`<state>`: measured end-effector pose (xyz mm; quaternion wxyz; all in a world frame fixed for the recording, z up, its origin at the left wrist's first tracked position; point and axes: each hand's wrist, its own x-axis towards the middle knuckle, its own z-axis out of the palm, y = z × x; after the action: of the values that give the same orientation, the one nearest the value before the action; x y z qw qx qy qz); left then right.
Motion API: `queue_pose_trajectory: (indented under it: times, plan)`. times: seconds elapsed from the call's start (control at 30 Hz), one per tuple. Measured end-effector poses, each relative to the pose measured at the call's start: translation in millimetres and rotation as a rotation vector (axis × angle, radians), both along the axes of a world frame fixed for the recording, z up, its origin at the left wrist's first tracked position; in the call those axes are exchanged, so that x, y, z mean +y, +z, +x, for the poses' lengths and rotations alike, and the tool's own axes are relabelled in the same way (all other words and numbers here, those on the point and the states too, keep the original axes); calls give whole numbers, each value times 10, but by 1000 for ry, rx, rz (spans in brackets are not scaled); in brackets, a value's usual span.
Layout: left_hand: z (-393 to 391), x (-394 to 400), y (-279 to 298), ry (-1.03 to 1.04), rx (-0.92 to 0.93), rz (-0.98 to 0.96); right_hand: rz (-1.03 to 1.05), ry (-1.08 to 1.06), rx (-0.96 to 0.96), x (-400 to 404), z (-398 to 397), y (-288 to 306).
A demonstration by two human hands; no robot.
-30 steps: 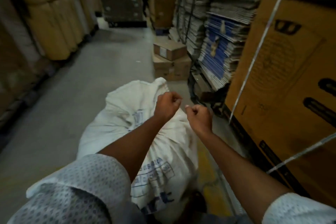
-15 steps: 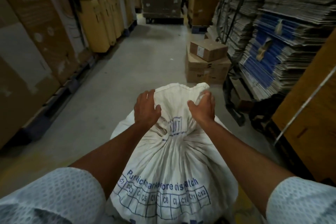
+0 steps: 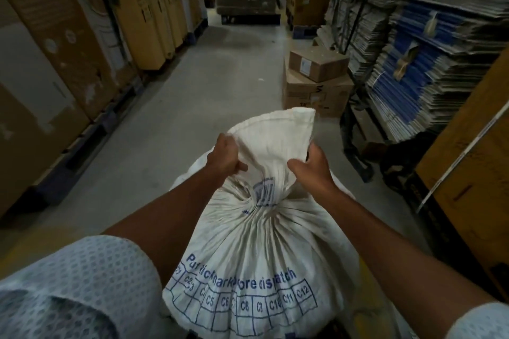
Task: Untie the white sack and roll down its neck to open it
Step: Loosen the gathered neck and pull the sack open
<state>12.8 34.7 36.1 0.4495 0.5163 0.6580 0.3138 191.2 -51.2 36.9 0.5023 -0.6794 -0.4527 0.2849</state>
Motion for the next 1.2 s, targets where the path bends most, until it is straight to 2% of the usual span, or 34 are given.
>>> queue_pose_trajectory:
  times: [0.07,0.17,0.27,0.37,0.43,0.57,0.63,0.7,0.77,0.87,0.9,0.97,1.0,1.03,1.07,1.1,1.17,1.2]
  plan:
    - [-54,-35,191,43,-120,-58,76,162,-66,-277,-10,80]
    - [-171,-204,501,87,-213,-137,201,448,-366,-670,-16,91]
    - [-250,-452,668,60,-247,-147,119,560,-510,-856,74,-60]
    - [-327,-640,668,16,-227,-141,-12,620,-503,-1011,139,-4]
    - [-348,-767,648,-57,-216,-167,-86,533,-410,-1069,150,140]
    - [-368,-1046,662,-264,-44,-279,-18,37,-169,-990,135,376]
    - [-431,-1127,660,-325,10,-337,-42,-106,29,-968,97,458]
    - [-535,-1199,673,-362,26,-392,-28,-200,75,-992,40,510]
    - [-688,-1269,645,-418,36,-478,68,-257,-68,-1097,-65,544]
    - [-920,-1348,524,-549,146,-660,383,-178,-580,-1242,-222,497]
    - [-987,-1358,499,-630,283,-706,469,-121,-726,-1248,-276,470]
    - [-1081,-1324,514,-762,706,-719,585,71,-877,-1216,-378,414]
    - [-1107,-1307,538,-773,933,-662,561,171,-901,-1190,-414,369]
    - [-1111,-1288,580,-745,1148,-520,456,243,-894,-1156,-427,308]
    - [-1104,-1255,632,-696,1318,-276,309,266,-848,-1113,-419,223]
    - [-1084,-1220,685,-588,1379,-36,173,246,-780,-1060,-392,130]
    - [-964,-1139,715,-386,1204,333,1,135,-635,-945,-293,-59]
    - [-852,-1114,717,-365,1097,429,-64,88,-580,-897,-236,-163]
